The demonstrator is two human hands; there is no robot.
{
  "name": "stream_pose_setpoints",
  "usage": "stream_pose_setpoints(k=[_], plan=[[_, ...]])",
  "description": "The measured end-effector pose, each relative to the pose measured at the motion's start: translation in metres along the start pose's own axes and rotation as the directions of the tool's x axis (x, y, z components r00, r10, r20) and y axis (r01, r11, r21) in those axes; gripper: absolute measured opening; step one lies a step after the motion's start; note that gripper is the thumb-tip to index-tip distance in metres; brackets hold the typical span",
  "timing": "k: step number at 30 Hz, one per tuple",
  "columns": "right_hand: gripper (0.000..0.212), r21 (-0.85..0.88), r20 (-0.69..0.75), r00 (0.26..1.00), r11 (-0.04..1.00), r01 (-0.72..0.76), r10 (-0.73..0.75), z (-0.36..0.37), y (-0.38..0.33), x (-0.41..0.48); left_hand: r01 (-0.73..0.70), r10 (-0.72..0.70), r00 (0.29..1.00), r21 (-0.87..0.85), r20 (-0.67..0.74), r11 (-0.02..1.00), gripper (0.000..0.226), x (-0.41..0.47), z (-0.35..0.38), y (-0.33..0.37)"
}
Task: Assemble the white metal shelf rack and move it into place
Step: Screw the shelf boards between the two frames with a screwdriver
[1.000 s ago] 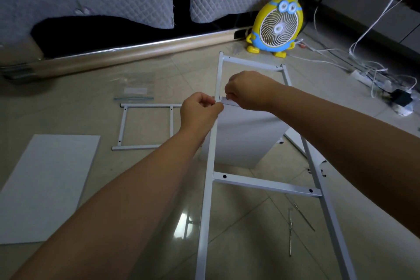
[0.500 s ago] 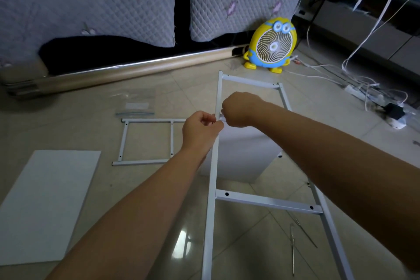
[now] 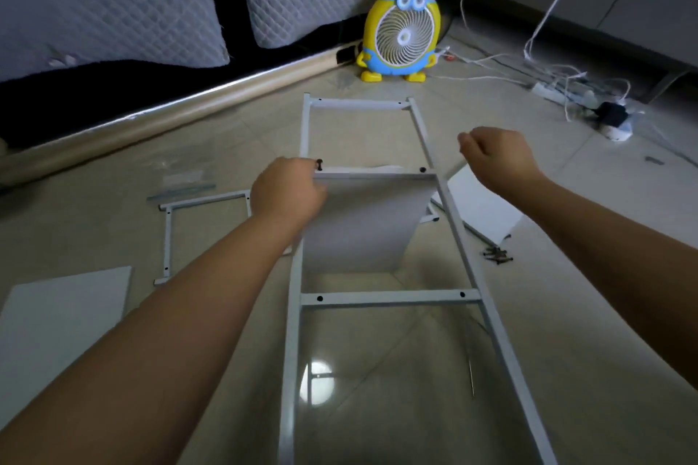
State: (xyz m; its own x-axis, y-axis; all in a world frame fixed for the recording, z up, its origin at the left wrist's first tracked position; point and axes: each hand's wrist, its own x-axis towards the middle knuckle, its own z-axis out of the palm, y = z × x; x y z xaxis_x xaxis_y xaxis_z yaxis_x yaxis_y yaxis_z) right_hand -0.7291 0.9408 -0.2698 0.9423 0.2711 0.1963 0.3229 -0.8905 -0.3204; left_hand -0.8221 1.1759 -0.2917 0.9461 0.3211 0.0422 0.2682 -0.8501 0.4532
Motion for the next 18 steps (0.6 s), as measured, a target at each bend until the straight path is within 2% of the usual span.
stream_pose_setpoints(k=[3, 6, 10, 14, 16, 18], plan=[[0.038, -0.037, 0.086, 0.98, 0.983, -0.177, 0.18, 0.025, 0.061, -0.032, 0.036, -0.036, 0.999, 0.175, 0.0, 0.984, 0.034, 0.001, 0.002, 0.012], [0.028, -0.132, 0.264, 0.925, 0.96, -0.246, 0.273, 0.058, 0.102, -0.066, 0.104, -0.095, 0.993, 0.168, -0.063, 0.98, 0.032, 0.0, 0.008, 0.023], [0.022, -0.281, 0.499, 0.809, 0.941, -0.187, 0.31, 0.099, 0.135, -0.103, 0.11, -0.092, 0.991, 0.202, -0.095, 0.973, 0.034, -0.004, 0.015, 0.027], [0.008, -0.328, 0.621, 0.722, 0.937, -0.115, 0.306, 0.134, 0.148, -0.132, 0.09, -0.055, 0.988, 0.252, -0.144, 0.963, 0.044, -0.009, 0.017, 0.029], [0.022, -0.303, 0.653, 0.713, 0.951, -0.062, 0.254, 0.149, 0.149, -0.137, 0.036, -0.01, 0.997, 0.319, -0.082, 0.947, 0.055, -0.013, 0.017, 0.03], [0.034, -0.27, 0.66, 0.724, 0.963, -0.021, 0.201, 0.161, 0.149, -0.141, 0.009, 0.007, 0.999, 0.431, -0.035, 0.902, 0.054, -0.017, 0.019, 0.033]])
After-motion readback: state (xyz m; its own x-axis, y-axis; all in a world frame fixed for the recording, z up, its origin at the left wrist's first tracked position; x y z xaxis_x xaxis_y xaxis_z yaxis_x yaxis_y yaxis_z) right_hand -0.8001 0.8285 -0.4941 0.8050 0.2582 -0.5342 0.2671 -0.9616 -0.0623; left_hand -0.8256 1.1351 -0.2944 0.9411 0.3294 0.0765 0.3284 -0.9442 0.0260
